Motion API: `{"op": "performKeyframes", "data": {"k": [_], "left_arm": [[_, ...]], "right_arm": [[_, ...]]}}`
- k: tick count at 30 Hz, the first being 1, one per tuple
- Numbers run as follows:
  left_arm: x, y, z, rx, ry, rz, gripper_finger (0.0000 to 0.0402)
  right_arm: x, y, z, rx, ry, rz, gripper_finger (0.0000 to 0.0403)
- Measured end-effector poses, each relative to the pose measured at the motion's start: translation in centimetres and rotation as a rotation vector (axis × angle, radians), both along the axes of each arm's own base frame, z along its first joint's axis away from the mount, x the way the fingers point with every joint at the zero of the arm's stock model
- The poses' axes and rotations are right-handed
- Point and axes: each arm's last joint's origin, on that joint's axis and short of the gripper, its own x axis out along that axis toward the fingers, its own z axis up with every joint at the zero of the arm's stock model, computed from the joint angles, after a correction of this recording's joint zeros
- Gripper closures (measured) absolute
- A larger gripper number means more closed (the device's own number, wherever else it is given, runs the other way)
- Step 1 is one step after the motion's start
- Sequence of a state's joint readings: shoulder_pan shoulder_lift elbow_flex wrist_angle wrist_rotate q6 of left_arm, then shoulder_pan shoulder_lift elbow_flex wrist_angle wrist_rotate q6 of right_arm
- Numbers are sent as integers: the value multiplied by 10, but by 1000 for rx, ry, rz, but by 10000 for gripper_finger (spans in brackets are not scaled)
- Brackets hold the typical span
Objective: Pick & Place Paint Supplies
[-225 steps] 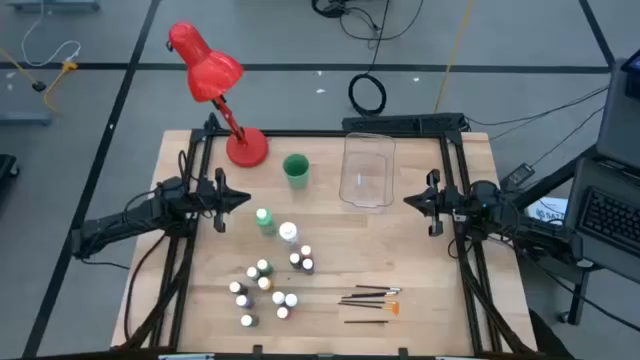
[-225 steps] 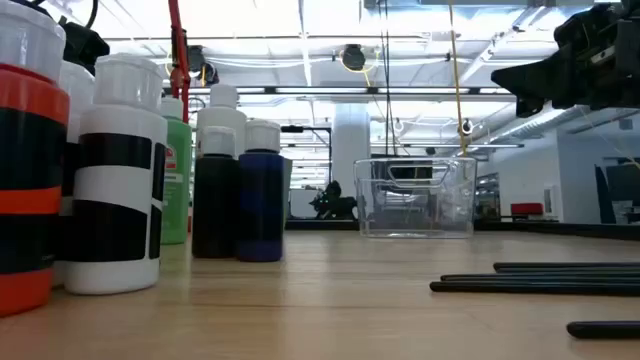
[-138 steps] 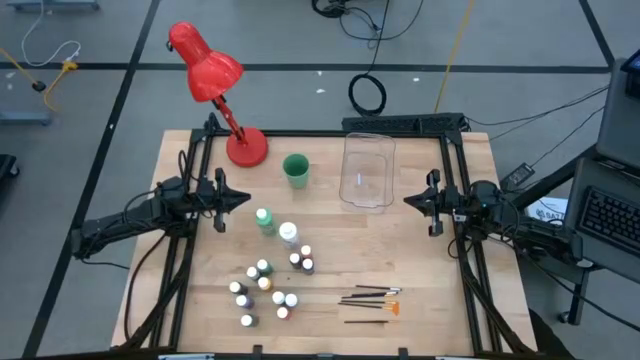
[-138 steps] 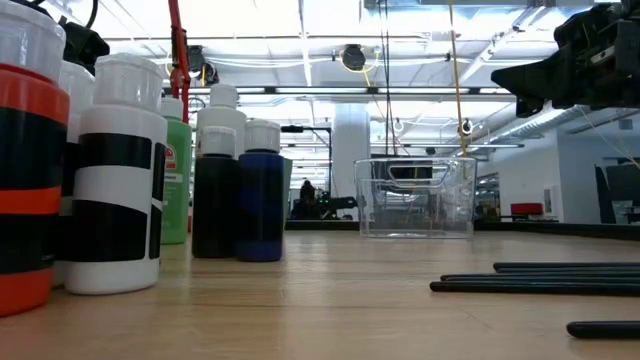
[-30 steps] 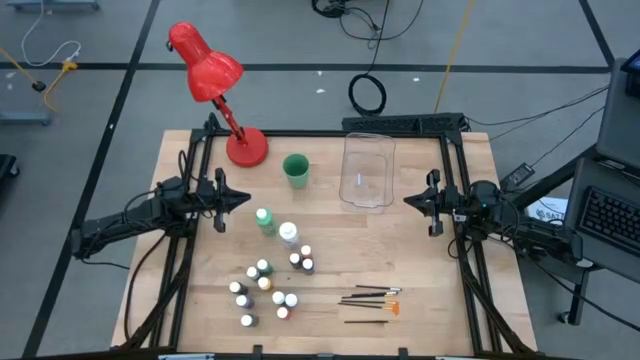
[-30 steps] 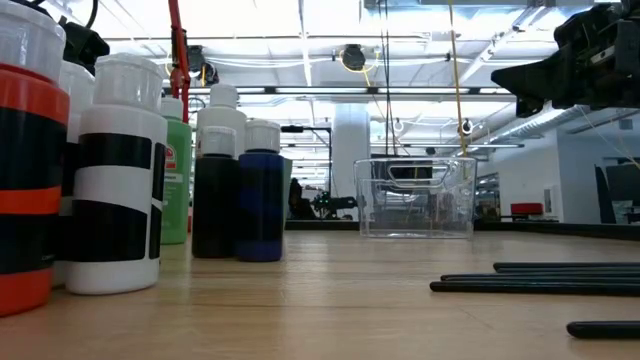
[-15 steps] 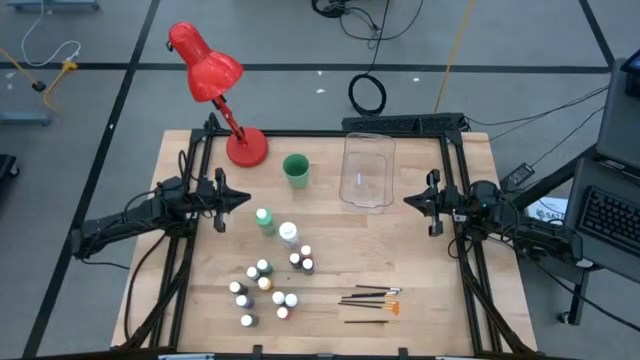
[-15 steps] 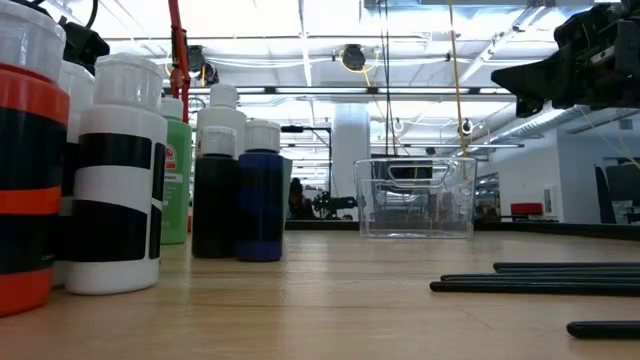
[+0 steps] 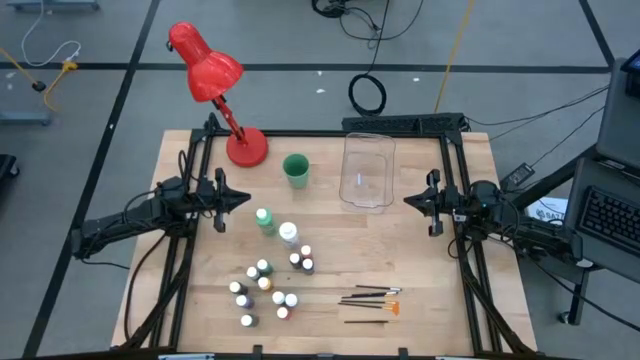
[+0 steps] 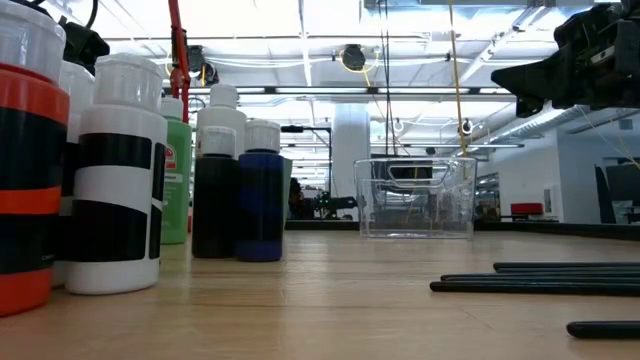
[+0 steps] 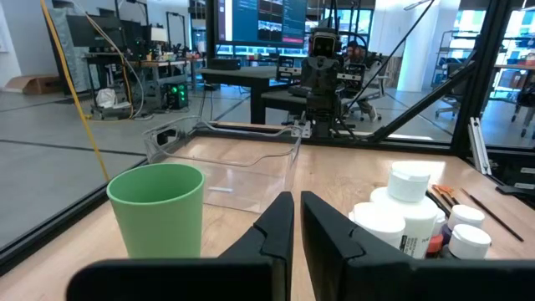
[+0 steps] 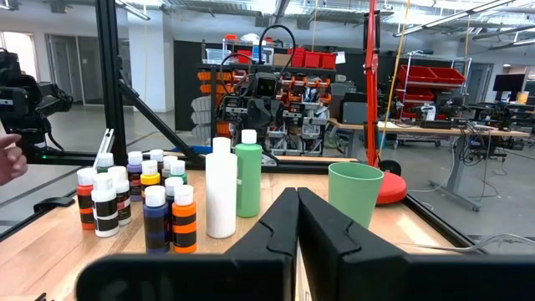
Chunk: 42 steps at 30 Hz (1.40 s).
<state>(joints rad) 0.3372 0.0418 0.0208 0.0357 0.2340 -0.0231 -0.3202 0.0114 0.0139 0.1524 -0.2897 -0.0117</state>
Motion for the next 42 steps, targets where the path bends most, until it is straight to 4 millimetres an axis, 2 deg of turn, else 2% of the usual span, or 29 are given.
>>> {"op": "performKeyframes", "data": {"k": [36,42], "left_arm": [[0,0,0,0,0,0,376],[0,0,4,-14,-41,-1,376]], "right_arm": [[0,0,0,-3,-2,-1,399],[0,0,1,-2,-7,0,399]]}}
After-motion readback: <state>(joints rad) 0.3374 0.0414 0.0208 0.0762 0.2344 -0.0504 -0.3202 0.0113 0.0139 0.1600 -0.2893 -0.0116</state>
